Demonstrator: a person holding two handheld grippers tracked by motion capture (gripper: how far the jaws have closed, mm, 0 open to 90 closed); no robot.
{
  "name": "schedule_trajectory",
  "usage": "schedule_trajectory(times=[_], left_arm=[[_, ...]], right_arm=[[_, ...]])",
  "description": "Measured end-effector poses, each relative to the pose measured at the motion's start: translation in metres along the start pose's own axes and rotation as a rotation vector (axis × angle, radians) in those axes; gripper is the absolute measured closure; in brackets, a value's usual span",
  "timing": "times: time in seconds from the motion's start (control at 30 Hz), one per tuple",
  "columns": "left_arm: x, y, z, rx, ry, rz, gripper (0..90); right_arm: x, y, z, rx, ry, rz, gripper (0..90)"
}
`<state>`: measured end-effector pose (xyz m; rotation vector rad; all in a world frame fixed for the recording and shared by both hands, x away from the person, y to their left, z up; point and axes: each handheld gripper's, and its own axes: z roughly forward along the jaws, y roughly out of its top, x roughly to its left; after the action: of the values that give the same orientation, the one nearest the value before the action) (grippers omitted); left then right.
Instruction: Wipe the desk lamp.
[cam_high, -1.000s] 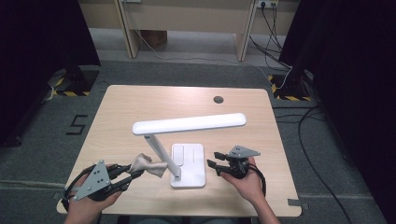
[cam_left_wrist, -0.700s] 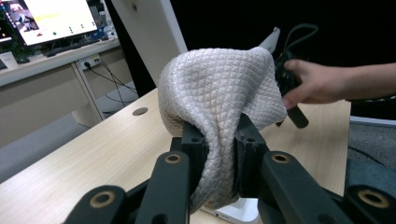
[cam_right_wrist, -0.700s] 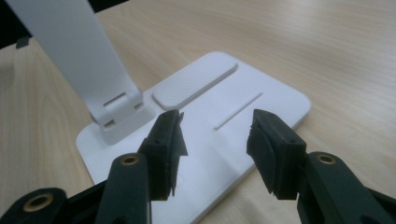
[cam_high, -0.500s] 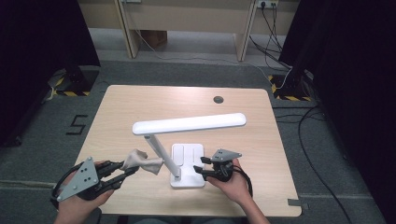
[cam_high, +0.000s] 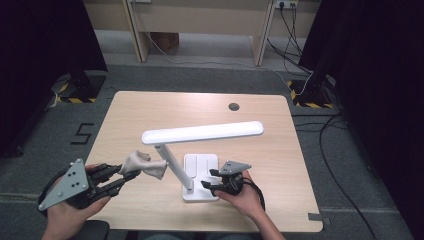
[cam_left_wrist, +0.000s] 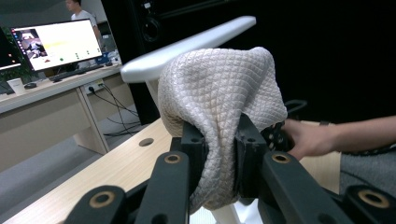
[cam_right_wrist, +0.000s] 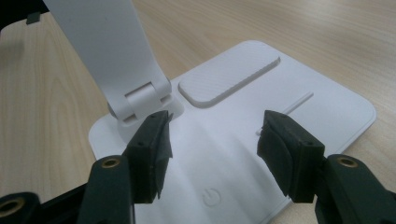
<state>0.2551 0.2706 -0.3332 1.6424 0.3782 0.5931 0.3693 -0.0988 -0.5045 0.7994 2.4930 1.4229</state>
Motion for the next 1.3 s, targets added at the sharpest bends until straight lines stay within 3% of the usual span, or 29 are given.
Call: schedule_trajectory(times=[0.2, 0.47, 0.83, 1.3], left_arm=[[0.004, 0.012, -0.007, -0.011, 0.013, 0.006, 77.7], [0.012, 0.023, -0.004, -0.024, 0.013, -0.027, 77.5], [0.028, 0.041, 0.002, -0.004, -0.009, -0.034, 77.5], [0.042, 0.049, 0.018, 0.064, -0.033, -0.014, 77.4]], right_arm=[[0.000, -0.004, 0.003, 0.012, -0.020, -0.005, 42.7], [0.003, -0.007, 0.008, 0.032, -0.014, -0.011, 42.6], [0.006, -0.007, 0.009, 0.042, -0.017, -0.029, 42.4], [0.006, -0.007, 0.010, 0.042, -0.022, -0.033, 42.5]])
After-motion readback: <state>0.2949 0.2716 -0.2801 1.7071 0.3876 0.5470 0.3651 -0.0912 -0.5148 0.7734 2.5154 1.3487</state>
